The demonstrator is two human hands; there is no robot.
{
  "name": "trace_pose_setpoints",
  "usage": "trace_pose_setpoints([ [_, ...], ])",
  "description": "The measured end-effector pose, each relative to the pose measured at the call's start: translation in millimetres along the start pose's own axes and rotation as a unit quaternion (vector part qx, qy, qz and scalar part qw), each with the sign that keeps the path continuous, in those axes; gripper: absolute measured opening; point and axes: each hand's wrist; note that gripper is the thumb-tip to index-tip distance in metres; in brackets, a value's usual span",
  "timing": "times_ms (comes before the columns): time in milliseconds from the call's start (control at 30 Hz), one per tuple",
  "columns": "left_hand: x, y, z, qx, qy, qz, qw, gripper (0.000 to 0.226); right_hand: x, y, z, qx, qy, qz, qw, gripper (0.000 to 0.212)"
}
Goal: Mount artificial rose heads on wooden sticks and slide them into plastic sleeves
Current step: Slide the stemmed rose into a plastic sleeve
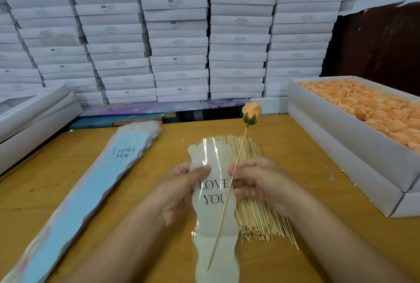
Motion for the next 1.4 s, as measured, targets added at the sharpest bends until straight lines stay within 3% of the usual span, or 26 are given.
trace_pose_setpoints([
  [133,3.8,-1.7,-3.9,-0.021,-0.041,0.009,0.999,0.027,0.9,0.5,1.1,0.000,-0.005,-0.007,1.000,0.008],
  [300,3.9,-1.3,-6.4,0.002,-0.005,0.027,1.000,0.027,2.1,0.4,1.0,0.001,-0.018,0.011,1.000,0.009],
  [633,5.9,-8.1,-3.3,-0.002,-0.031,0.010,0.999,0.017,2.2,-3.1,-0.9,-0.013,-0.074,0.022,0.997,0.010],
  [833,5.5,-8.1,-2.8,-0.004,-0.043,0.031,0.999,0.036,-0.3,-2.8,-4.0,-0.018,-0.083,0.034,0.996,0.012],
  [1167,4.7,-10.1,-1.2,-0.012,-0.051,0.038,0.998,0.054,-20.8,0.0,-13.1,-0.066,0.016,0.112,0.991,0.011],
  [1400,7.5,-12.1,-3.1,-0.017,-0.049,0.028,0.998,0.057,-14.4,0.0,-11.8,-0.079,0.038,0.124,0.988,0.026],
])
Point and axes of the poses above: each hand's wrist, its own y-axis towards the middle knuckle, its own x-axis out of the palm, z = x × y, and after that the axes turned 3 degrees about -y, right-handed
